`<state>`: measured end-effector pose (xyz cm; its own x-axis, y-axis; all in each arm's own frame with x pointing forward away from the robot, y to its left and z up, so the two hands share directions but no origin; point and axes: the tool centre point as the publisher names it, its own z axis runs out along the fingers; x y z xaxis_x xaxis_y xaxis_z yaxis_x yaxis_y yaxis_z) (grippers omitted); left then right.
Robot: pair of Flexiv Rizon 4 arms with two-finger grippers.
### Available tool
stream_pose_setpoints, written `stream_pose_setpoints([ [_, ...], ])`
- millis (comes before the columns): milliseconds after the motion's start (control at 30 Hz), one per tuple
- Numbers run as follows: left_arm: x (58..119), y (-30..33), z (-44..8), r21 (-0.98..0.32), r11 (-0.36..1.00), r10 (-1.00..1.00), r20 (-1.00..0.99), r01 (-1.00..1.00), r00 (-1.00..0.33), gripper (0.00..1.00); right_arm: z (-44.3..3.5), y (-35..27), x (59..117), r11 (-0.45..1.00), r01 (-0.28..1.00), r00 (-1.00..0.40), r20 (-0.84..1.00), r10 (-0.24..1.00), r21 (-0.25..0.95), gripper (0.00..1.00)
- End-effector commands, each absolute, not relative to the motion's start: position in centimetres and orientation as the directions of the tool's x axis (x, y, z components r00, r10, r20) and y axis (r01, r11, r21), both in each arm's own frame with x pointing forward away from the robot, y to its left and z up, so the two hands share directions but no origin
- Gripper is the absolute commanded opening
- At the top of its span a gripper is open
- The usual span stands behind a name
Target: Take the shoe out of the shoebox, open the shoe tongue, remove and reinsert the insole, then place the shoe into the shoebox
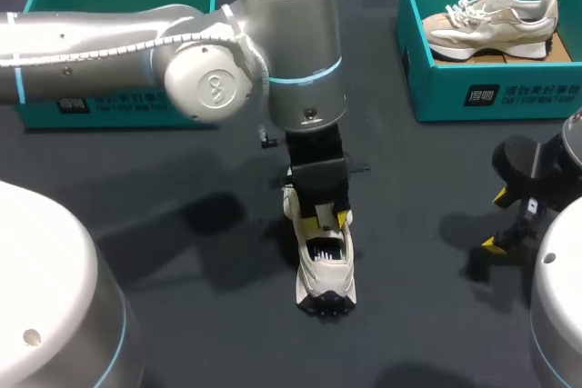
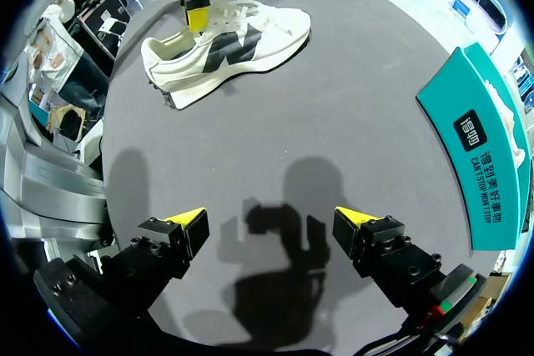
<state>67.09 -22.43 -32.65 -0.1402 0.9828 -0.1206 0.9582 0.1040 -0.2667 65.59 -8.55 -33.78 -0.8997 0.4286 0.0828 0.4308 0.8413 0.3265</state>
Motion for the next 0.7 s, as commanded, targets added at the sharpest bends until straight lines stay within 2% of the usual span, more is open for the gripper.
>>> stream_pose_setpoints([
  [33, 66.5, -21.4, -29.3, -0.220, 0.167, 0.978, -0.090, 0.961, -0.191, 0.40, -33.8, -8.5, 65.5, 0.841, 0.431, -0.899, 0.081, 0.430, 0.325, 1.00],
  [133, 66.1, -21.3, -28.1, -0.215, 0.227, 0.967, -0.063, 0.950, -0.246, 0.51, -33.8, -8.5, 65.5, 0.841, 0.431, -0.899, 0.081, 0.430, 0.325, 1.00],
  [167, 65.8, -21.2, -27.7, -0.214, 0.257, 0.958, -0.069, 0.942, -0.277, 0.78, -33.8, -8.5, 65.5, 0.841, 0.431, -0.899, 0.081, 0.430, 0.325, 1.00],
  [200, 65.6, -21.2, -27.3, -0.228, 0.281, 0.951, -0.063, 0.932, -0.302, 0.93, -33.8, -8.5, 65.5, 0.841, 0.431, -0.899, 0.081, 0.430, 0.325, 1.00],
  [233, 65.4, -21.1, -26.7, -0.247, 0.317, 0.940, -0.048, 0.916, -0.338, 1.00, -33.8, -8.5, 65.5, 0.841, 0.431, -0.899, 0.081, 0.430, 0.325, 1.00],
  [300, 65.4, -21.4, -25.8, -0.323, 0.475, 0.873, 0.054, 0.819, -0.485, 1.00, -33.8, -8.5, 65.5, 0.841, 0.431, -0.899, 0.081, 0.430, 0.325, 1.00],
  [333, 65.5, -21.5, -25.3, -0.309, 0.550, 0.832, 0.119, 0.776, -0.542, 1.00, -33.8, -8.5, 65.5, 0.841, 0.431, -0.899, 0.081, 0.430, 0.325, 1.00],
  [700, 65.5, -21.5, -25.3, -0.309, 0.550, 0.832, 0.119, 0.776, -0.542, 1.00, -33.8, -8.5, 65.5, 0.841, 0.431, -0.899, 0.081, 0.430, 0.325, 1.00],
])
